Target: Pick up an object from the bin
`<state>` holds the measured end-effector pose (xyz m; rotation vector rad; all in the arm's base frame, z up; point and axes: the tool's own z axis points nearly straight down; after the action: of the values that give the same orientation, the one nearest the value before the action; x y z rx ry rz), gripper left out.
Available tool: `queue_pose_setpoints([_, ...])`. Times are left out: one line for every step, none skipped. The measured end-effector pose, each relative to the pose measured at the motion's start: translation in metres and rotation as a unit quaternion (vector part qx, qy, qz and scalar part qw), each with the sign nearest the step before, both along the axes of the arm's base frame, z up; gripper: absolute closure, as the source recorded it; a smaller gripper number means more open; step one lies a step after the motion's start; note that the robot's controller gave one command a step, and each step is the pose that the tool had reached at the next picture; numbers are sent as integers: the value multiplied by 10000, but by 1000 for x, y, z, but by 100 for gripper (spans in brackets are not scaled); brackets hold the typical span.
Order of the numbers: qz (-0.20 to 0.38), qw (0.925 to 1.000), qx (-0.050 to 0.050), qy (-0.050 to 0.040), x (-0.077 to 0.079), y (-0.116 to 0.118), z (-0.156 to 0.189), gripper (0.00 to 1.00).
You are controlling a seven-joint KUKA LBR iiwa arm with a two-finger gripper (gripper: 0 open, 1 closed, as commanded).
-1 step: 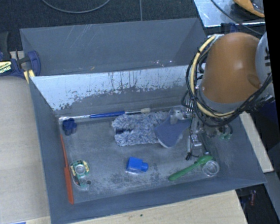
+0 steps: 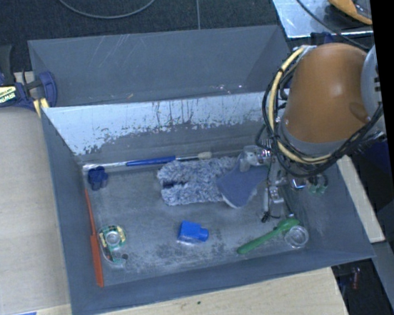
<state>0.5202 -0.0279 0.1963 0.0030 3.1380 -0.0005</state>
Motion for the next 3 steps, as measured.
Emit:
queue_pose_setpoints([133, 9999, 2, 14, 97, 5, -127, 0])
queue_pose_setpoints([447, 9990, -9, -77, 92, 18, -56, 0])
queue_pose_setpoints([-101, 9999, -1, 7, 99, 47, -97, 0])
